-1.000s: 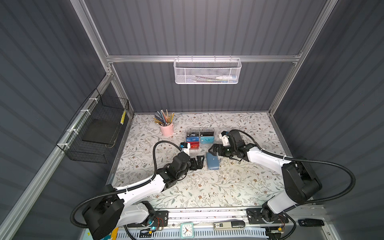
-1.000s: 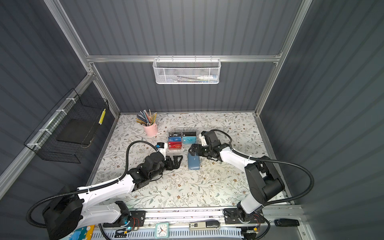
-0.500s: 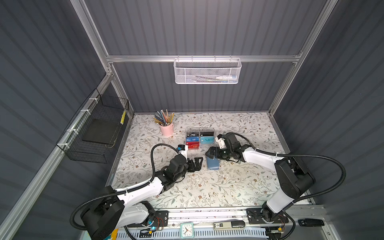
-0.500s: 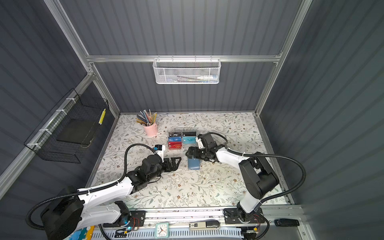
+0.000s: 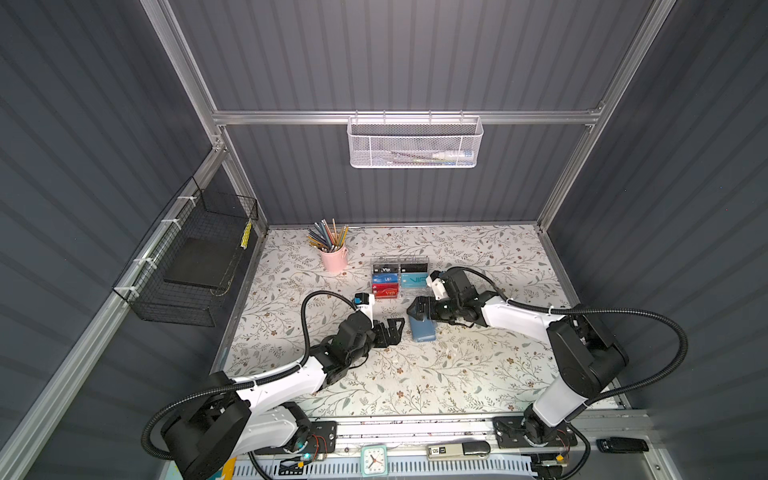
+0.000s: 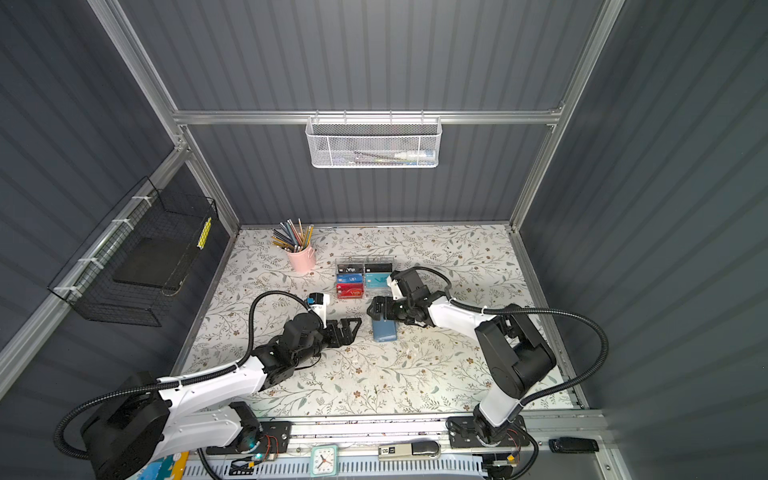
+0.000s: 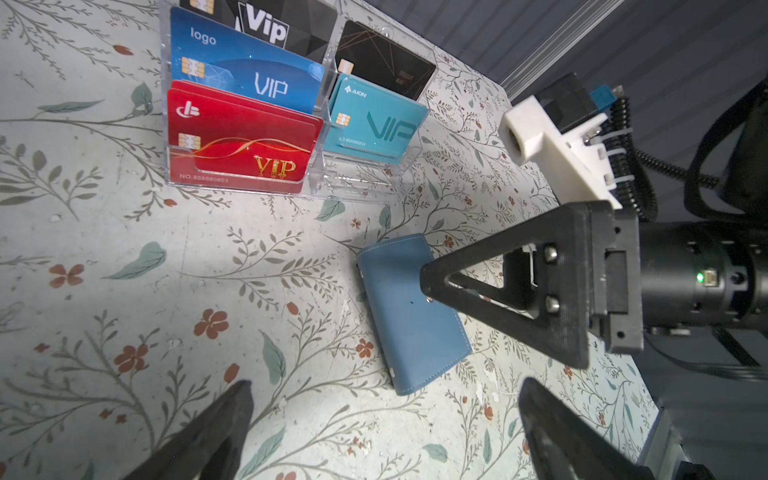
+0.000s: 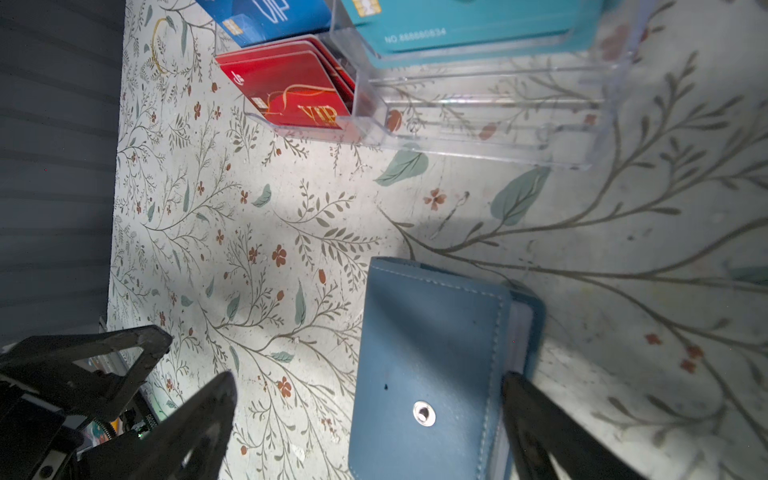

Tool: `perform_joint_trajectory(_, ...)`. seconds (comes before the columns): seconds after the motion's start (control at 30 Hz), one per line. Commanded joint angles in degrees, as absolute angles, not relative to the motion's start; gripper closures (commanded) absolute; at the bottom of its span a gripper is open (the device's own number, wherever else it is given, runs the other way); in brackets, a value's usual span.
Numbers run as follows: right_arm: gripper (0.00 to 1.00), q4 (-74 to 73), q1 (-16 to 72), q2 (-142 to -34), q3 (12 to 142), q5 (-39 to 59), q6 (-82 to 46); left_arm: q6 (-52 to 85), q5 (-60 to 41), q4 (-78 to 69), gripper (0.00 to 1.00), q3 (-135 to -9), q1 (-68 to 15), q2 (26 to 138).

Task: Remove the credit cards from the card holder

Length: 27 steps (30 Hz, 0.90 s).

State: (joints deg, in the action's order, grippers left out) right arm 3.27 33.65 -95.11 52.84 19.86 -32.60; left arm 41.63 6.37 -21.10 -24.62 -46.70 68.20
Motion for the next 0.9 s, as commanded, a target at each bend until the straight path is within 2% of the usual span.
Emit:
perform_joint_trajectory(0.0,0.01,3.7,34.4,-93.5,52.2,19.9,-33.3,41.8,6.1,-22.3,0.00,-23.9,-46.5,67.3)
perform_joint_trajectory(0.87,0.01,1.0,40.2,-92.9,54.1,20.8,-38.0,42.5,7.0,-17.4,0.00,-20.2,-46.1,56.9)
